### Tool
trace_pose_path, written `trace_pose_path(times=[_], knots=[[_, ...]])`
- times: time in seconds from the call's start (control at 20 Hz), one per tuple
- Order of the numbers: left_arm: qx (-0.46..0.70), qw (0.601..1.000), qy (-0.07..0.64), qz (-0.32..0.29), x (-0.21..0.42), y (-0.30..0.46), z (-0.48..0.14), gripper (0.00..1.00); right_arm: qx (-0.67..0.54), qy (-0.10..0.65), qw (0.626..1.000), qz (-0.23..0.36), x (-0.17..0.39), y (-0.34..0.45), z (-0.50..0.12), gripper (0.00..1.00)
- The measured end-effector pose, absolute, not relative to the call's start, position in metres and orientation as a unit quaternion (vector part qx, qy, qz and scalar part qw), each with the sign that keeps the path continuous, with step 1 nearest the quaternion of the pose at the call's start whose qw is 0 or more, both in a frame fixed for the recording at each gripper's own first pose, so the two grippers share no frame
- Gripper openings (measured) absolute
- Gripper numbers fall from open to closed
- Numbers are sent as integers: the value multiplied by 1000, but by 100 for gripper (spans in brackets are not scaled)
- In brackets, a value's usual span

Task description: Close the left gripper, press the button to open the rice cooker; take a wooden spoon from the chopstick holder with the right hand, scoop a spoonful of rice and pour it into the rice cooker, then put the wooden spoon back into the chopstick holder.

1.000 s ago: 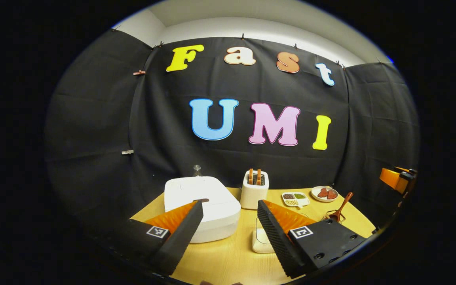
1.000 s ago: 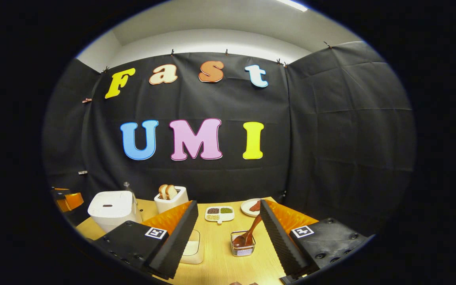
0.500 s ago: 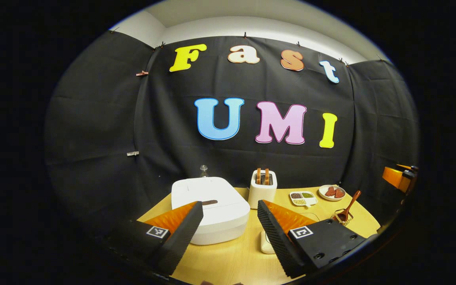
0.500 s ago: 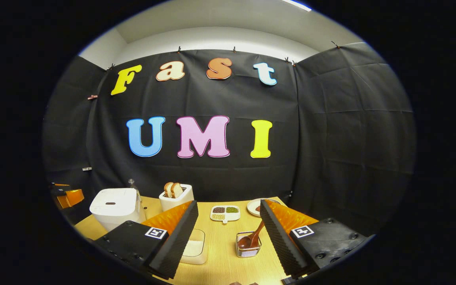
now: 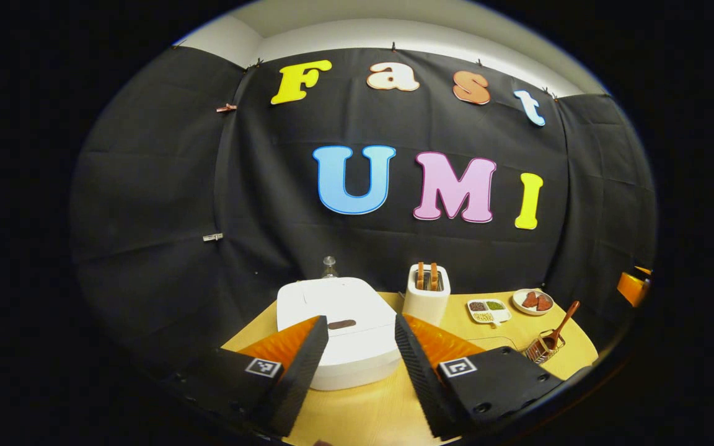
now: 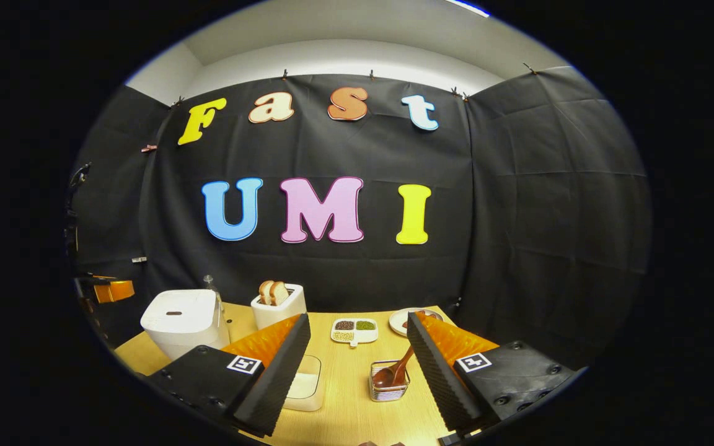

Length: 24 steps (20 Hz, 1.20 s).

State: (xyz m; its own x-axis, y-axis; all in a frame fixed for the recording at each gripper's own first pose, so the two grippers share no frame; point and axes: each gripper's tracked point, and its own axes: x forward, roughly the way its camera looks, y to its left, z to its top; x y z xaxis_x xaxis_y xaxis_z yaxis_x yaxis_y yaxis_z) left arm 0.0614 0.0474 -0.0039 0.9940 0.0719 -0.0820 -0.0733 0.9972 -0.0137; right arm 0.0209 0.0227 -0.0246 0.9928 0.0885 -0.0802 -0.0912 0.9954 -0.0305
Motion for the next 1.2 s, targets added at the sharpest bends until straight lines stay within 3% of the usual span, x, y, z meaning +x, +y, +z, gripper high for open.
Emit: trace_pose_path(times=[0.15,0.2,0.35,0.4,0.6,1.2], knots=[[-9,997,56,45,84,61,-9,58,-19,47,998,38,22,16,-30,98],[-8,997,63,46,92,63,-13,59,-17,51,998,35,21,13,-31,98],[-8,995,87,50,116,73,-27,33,-16,51,998,22,21,3,-31,98],[-12,994,91,56,122,77,-30,31,-16,51,998,17,21,-1,-31,98],[-26,993,104,48,147,79,-44,9,-23,54,998,-2,15,-17,-32,98],[-88,981,170,25,220,83,-111,7,-33,79,996,-31,1,-39,-44,98]])
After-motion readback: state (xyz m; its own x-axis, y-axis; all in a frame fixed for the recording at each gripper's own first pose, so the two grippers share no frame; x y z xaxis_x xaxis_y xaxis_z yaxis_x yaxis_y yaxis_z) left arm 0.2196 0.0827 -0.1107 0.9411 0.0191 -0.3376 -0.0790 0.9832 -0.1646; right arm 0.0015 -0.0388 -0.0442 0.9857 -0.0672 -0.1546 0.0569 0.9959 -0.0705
